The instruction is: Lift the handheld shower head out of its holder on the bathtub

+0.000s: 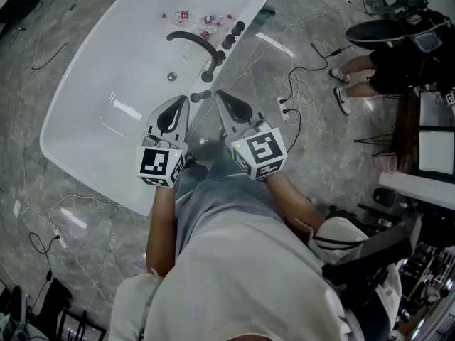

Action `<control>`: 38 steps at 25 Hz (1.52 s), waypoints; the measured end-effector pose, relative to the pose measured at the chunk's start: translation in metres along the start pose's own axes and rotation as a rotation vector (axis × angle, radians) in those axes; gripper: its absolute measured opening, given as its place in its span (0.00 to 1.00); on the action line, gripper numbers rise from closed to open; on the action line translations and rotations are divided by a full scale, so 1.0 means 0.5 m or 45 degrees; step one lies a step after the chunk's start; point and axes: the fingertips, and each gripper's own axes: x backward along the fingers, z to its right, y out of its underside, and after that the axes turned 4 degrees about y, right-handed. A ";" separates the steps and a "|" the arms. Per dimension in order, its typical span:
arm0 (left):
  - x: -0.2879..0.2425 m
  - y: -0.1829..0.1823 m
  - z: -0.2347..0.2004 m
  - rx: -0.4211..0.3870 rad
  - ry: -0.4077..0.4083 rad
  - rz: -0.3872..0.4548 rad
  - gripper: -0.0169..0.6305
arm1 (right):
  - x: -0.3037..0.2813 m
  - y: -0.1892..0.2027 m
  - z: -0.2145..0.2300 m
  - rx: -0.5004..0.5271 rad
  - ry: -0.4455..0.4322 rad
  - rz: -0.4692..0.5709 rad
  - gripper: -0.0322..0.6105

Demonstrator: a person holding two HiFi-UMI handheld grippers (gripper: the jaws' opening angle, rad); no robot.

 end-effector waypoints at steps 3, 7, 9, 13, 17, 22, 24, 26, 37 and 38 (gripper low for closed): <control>-0.001 0.017 0.003 0.006 0.006 0.001 0.05 | 0.002 0.015 0.005 -0.016 0.009 -0.008 0.07; -0.018 0.046 -0.006 0.055 0.012 0.003 0.05 | -0.005 0.028 0.011 -0.032 0.000 -0.014 0.08; -0.027 0.068 -0.010 0.080 0.011 -0.004 0.05 | -0.006 0.038 0.011 -0.027 -0.007 -0.021 0.07; -0.034 0.112 -0.017 0.086 0.004 -0.032 0.05 | -0.010 0.055 0.010 -0.024 -0.017 -0.038 0.07; -0.048 0.174 -0.023 0.034 -0.013 -0.051 0.05 | -0.010 0.070 0.020 -0.076 -0.043 -0.027 0.08; -0.064 0.290 -0.042 -0.059 -0.058 -0.029 0.06 | -0.019 0.125 0.020 -0.077 -0.040 -0.039 0.08; -0.089 0.398 -0.051 -0.082 -0.050 -0.104 0.06 | -0.028 0.178 0.021 -0.080 -0.050 -0.067 0.08; -0.098 0.539 -0.063 -0.092 -0.050 -0.194 0.11 | -0.032 0.252 0.005 -0.080 -0.065 -0.087 0.08; -0.161 0.970 -0.120 -0.163 -0.079 -0.405 0.24 | -0.006 0.537 0.011 -0.043 -0.073 -0.185 0.08; -0.174 1.000 -0.122 -0.170 -0.086 -0.408 0.24 | -0.007 0.570 0.017 -0.032 -0.076 -0.196 0.08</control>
